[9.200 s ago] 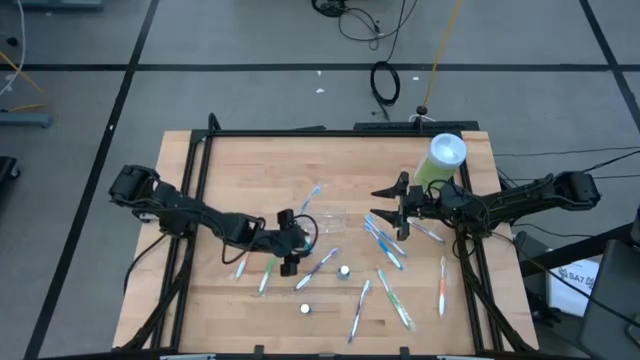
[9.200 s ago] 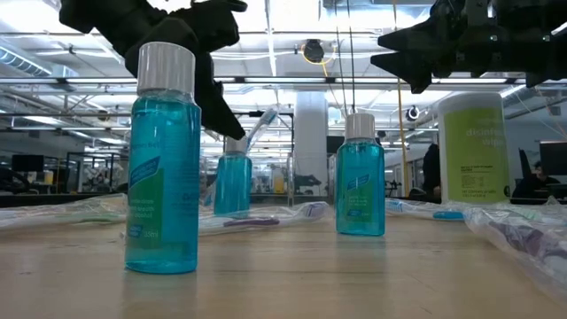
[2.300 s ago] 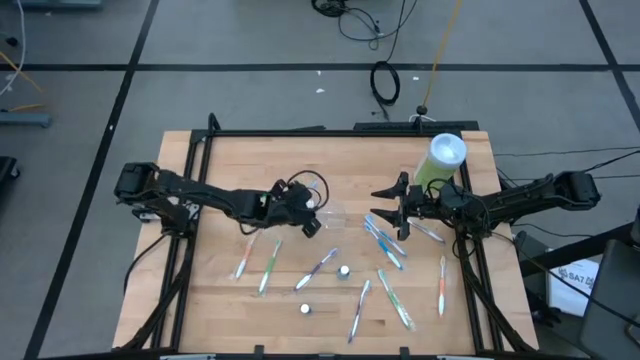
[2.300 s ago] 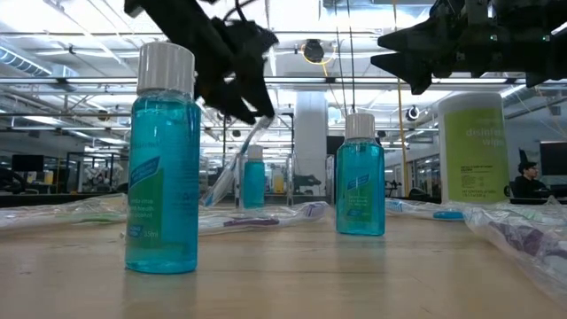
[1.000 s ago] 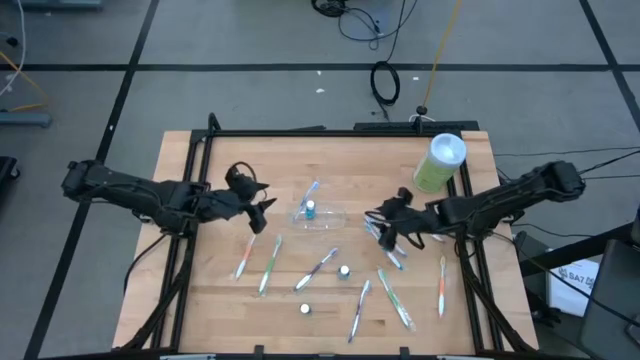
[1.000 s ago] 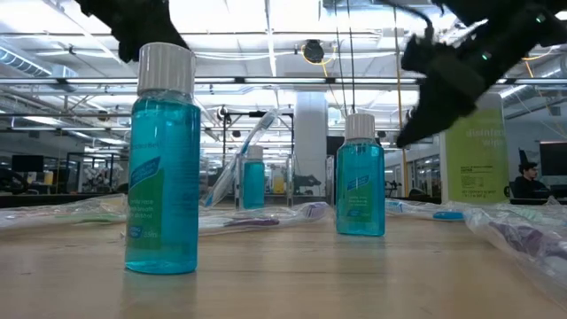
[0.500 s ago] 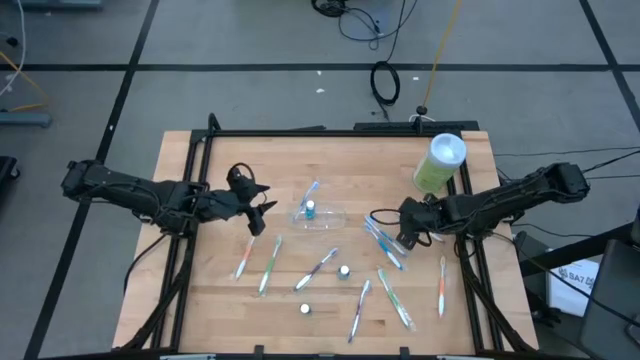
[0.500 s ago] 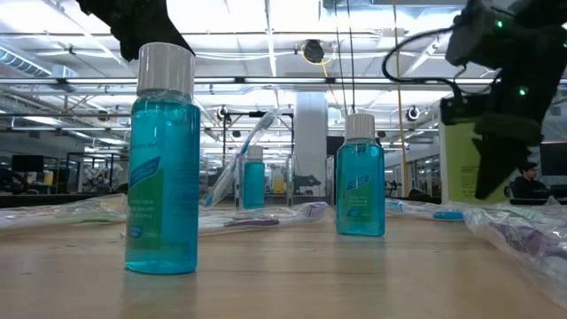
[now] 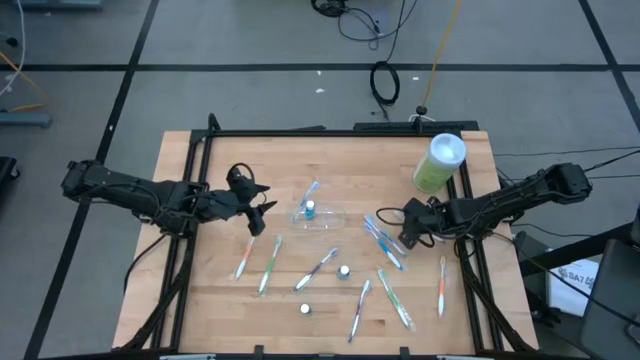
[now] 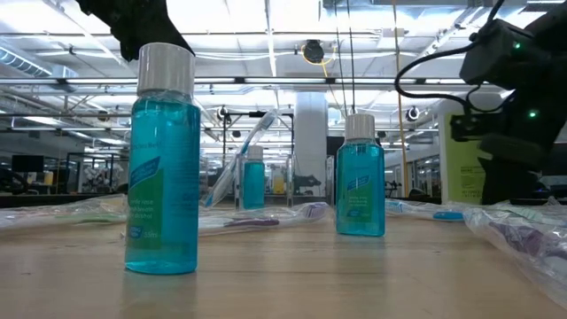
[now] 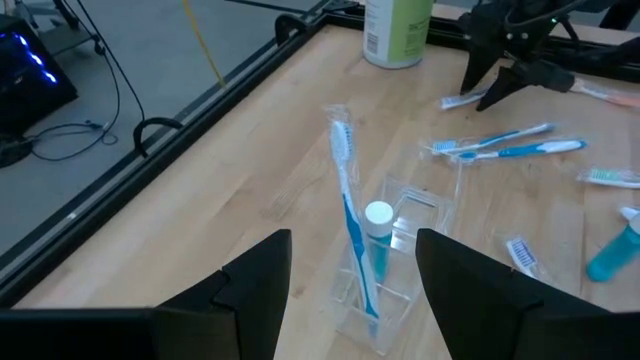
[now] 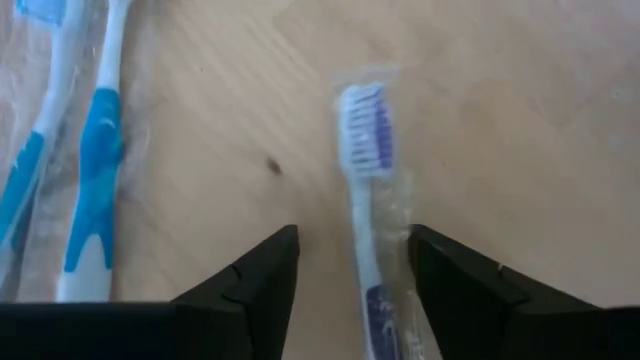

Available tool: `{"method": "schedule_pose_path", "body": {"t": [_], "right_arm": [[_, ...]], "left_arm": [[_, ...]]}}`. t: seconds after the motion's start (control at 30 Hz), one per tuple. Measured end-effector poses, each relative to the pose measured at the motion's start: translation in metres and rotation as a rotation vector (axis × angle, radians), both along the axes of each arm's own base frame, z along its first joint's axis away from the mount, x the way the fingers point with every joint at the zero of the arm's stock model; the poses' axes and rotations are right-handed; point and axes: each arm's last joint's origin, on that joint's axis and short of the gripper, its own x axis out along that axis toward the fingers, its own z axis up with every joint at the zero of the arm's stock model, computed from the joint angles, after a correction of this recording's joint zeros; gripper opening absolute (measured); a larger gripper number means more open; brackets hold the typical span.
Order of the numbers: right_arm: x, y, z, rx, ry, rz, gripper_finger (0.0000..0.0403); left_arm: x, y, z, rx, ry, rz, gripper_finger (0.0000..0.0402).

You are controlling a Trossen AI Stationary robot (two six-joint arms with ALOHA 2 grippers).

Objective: Pick & Place toothbrushing station
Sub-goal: Put the top purple toothbrush into the transparent organizer

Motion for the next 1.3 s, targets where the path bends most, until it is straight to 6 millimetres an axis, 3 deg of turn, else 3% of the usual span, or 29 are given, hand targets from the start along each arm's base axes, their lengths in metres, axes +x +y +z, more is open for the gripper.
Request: {"method": "schedule_pose_path", "body": {"t": [0.37,0.67,1.07,1.3], "right_arm": [[0.005,0.0,-0.001,-0.023,-0.074,-0.004,0.0075],[0.016,0.001,0.004,-0.017,-0.204,0.03,0.0023],[0.04,0.001,0.021,-0.076,-0.469,0.156,0.0018],[0.064,-0.003,0.062,-0.299,-0.878,0.288,0.0015]], "left_arm": [[0.0,0.0,0.0,-0.004,0.001,-0.005,0.0223],[0.0,-0.001,0.0,-0.015,0.002,-0.018,0.0223],[0.0,-0.001,0.0,-0.009,0.005,-0.023,0.0223],[0.0,-0.001,0.0,-0.008,0.006,-0.024,0.0223]]}}
